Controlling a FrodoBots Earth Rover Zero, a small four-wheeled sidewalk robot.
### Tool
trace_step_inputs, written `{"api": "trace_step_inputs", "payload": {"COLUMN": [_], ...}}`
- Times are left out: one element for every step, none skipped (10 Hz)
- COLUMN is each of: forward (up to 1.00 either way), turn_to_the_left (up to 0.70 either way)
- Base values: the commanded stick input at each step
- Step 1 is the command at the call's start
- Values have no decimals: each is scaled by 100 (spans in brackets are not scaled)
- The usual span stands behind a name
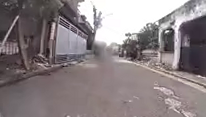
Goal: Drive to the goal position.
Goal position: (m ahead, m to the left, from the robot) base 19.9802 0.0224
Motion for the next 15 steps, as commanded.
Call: {"api": "trace_step_inputs", "payload": {"forward": [70,70,70,70,70,70,70,70,70,70,70,70,70,70,70], "turn_to_the_left": [0,0,0,0,0,0,0,0,0,0,0,0,0,0,0]}}
